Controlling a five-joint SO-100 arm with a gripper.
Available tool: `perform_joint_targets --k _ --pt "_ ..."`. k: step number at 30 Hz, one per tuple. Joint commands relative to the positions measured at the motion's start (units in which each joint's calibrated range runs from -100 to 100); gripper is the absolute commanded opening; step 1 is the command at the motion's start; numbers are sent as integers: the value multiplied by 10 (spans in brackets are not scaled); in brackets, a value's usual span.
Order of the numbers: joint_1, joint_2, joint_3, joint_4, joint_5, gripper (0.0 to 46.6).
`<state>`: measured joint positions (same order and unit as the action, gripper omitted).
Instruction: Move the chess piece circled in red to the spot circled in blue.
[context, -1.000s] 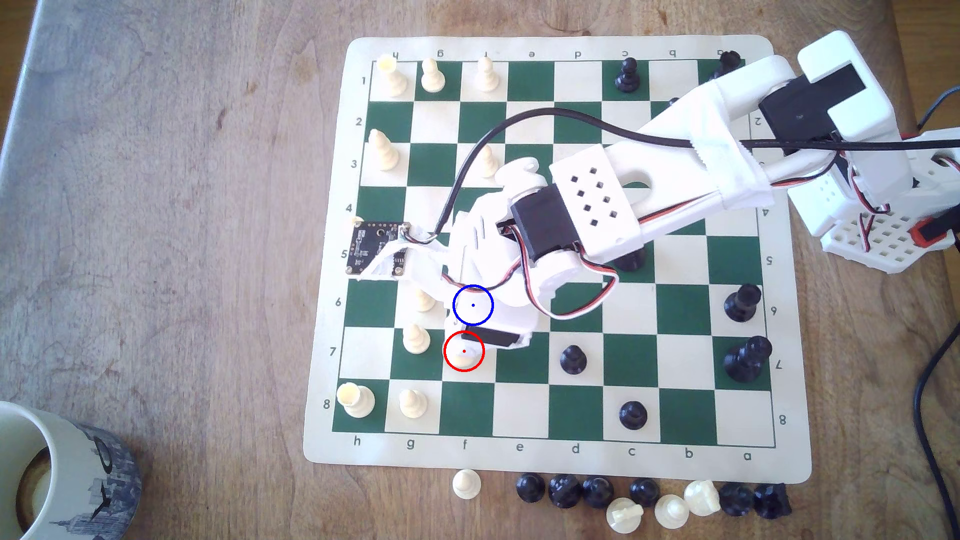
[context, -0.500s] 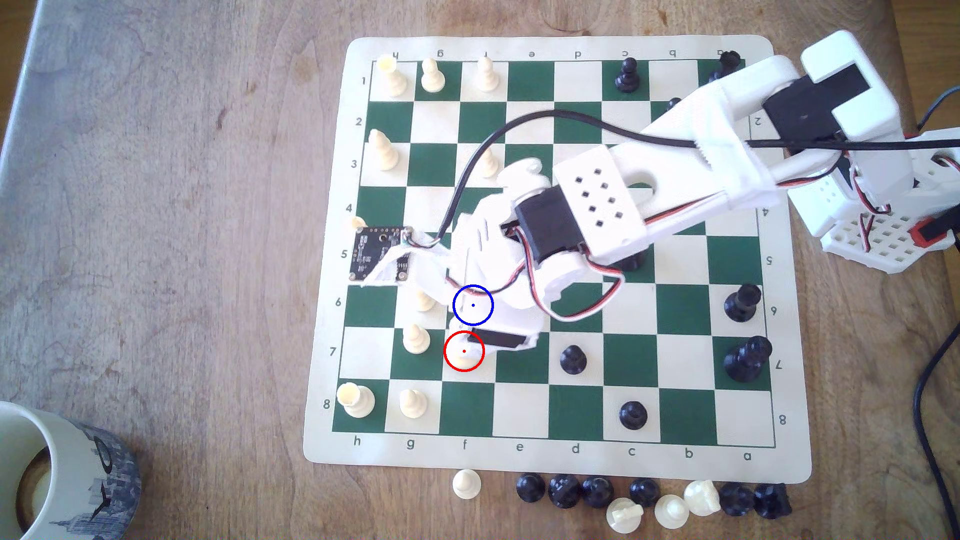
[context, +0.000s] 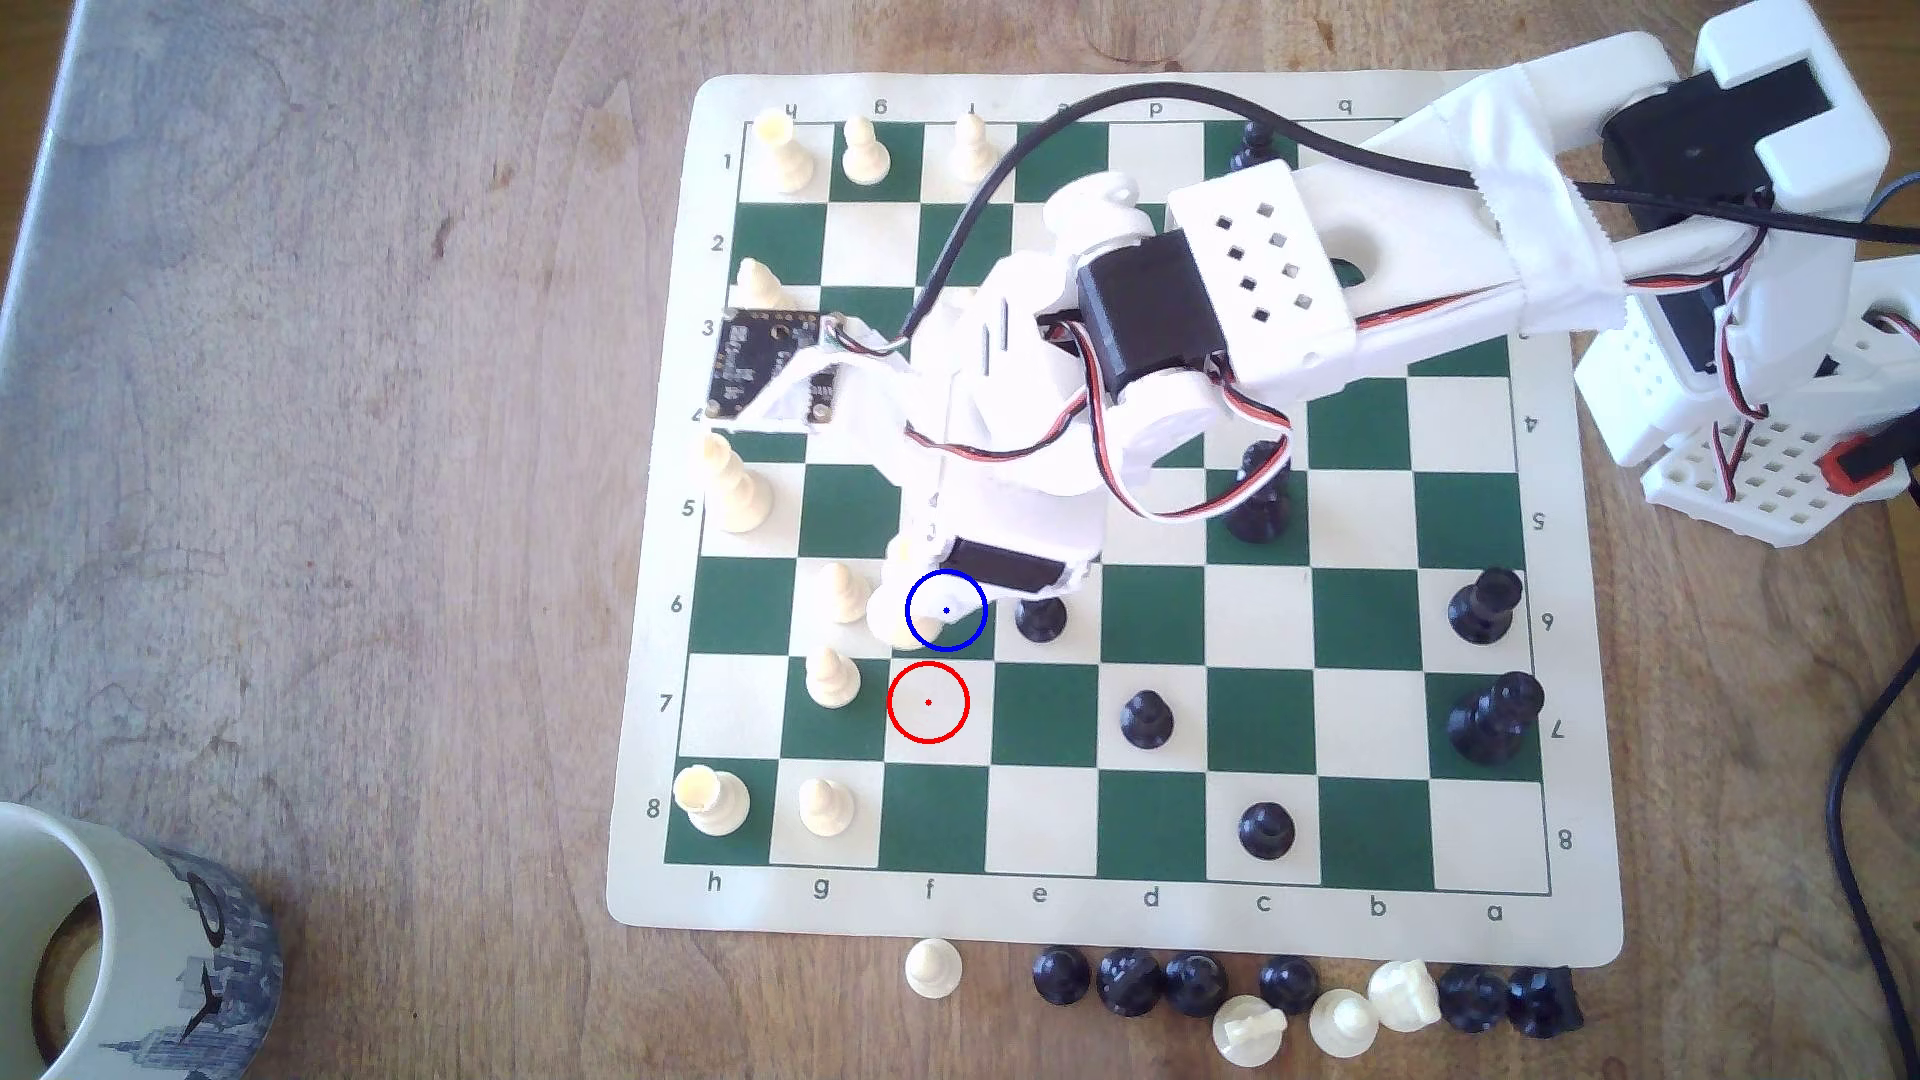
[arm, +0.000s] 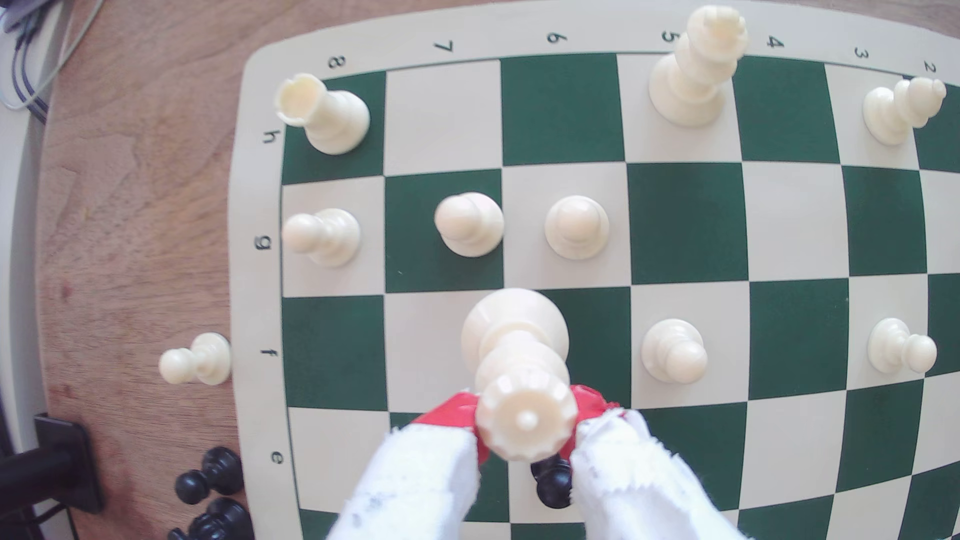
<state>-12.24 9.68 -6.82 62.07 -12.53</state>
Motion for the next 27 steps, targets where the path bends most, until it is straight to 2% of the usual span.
perform_joint_targets --k 1,14,27 --pt "6 -57 8 -20 4 36" --pt "21 -4 16 -38 17 36" --pt "13 27 29 -38 24 39"
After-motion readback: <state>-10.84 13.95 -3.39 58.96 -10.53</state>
